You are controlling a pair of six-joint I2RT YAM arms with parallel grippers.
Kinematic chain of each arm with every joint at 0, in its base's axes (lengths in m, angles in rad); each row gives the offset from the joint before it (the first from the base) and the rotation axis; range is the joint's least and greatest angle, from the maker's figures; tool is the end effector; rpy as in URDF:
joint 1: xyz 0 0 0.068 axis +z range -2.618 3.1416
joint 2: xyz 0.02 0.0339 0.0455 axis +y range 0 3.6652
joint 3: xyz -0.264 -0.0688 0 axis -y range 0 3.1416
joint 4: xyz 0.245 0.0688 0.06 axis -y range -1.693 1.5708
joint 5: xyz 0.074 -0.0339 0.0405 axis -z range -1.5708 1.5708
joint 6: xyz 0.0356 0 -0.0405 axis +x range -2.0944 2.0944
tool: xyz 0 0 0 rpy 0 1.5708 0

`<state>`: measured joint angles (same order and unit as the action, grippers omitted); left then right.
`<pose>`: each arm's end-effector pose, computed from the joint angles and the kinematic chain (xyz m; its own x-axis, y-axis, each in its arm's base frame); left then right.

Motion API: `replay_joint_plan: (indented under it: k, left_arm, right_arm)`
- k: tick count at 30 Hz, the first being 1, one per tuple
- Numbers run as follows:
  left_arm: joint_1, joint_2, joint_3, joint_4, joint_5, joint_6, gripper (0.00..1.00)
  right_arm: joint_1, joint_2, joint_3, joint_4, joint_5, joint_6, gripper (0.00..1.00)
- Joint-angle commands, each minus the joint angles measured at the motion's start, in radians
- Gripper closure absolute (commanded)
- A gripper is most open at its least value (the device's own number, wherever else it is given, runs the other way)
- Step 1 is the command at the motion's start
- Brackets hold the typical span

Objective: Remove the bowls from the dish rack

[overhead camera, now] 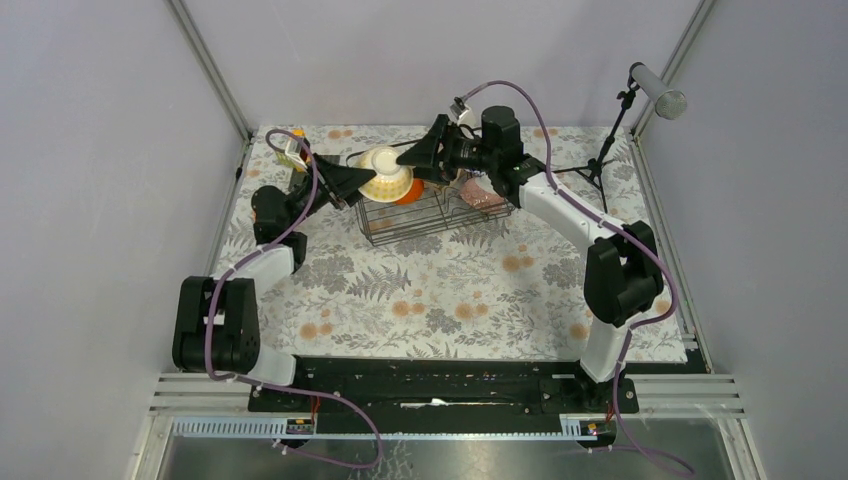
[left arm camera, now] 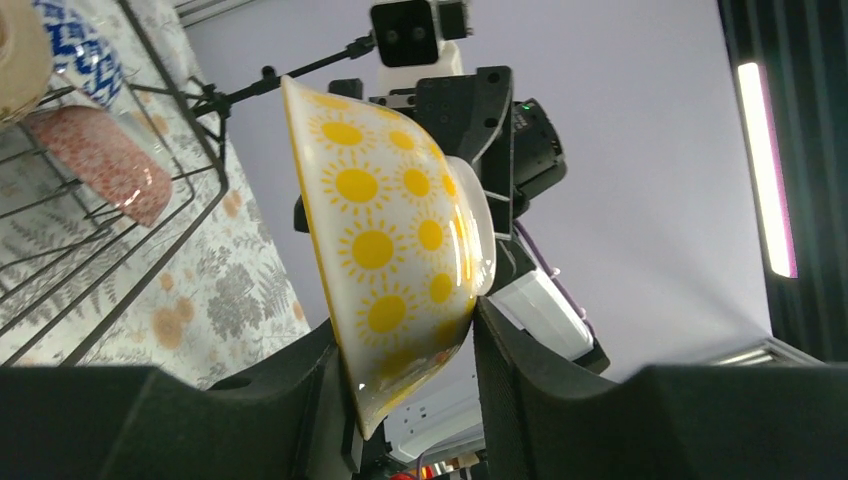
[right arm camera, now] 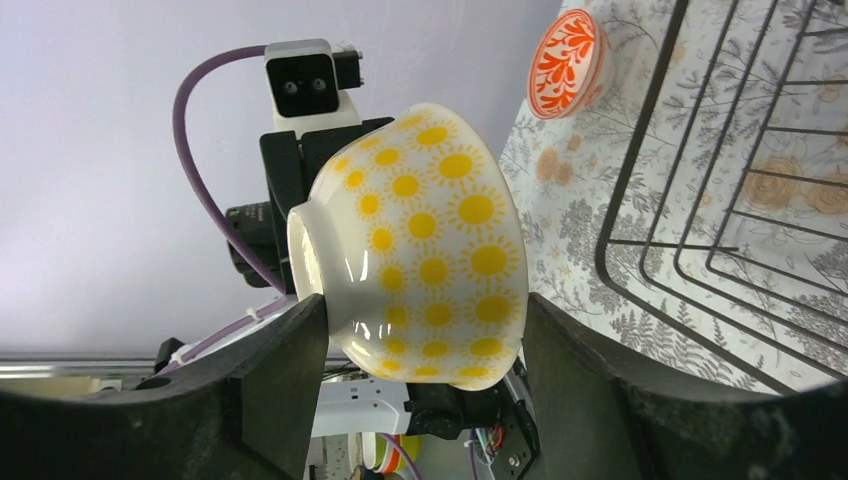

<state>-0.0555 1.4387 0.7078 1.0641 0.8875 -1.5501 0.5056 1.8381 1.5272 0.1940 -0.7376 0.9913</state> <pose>0.2969 -0.0441 0.2879 -0.7598 -0.5900 -0.2731 0.3424 -0.0059 -0.9395 0.3742 0.2345 0.3386 -0.8448 0.2402 -0.4782 -0.4309 0.2247 0.8740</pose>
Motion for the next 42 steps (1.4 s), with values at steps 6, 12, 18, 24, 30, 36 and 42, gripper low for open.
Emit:
replay_joint_plan:
  k: [6, 12, 18, 24, 30, 36, 42]
  left_arm:
    - [-0.001, 0.076, 0.012, 0.523, 0.01, -0.282, 0.62]
    - [-0.002, 0.057, 0.038, 0.53, 0.027, -0.28, 0.44]
    - [-0.001, 0.043, 0.075, 0.534, 0.029, -0.281, 0.39]
    - [0.003, 0.039, 0.107, 0.537, 0.022, -0.301, 0.42]
    - [0.025, 0.041, 0.115, 0.54, 0.013, -0.308, 0.43]
    - [0.034, 0.047, 0.132, 0.54, 0.008, -0.309, 0.43]
    - [0.037, 0.064, 0.158, 0.542, 0.002, -0.314, 0.51]
  right_arm:
    - [0.004, -0.005, -0.038, 0.232, -0.068, 0.164, 0.36]
    - [0.003, 0.01, -0.047, 0.289, -0.072, 0.212, 0.35]
    - [0.002, 0.034, -0.067, 0.41, -0.075, 0.306, 0.35]
    - [-0.003, 0.063, -0.07, 0.524, -0.073, 0.404, 0.35]
    - [-0.019, 0.075, -0.092, 0.636, -0.074, 0.48, 0.35]
    - [-0.042, 0.079, -0.132, 0.708, -0.067, 0.535, 0.35]
    - [-0.042, 0.094, -0.125, 0.72, -0.08, 0.547, 0.35]
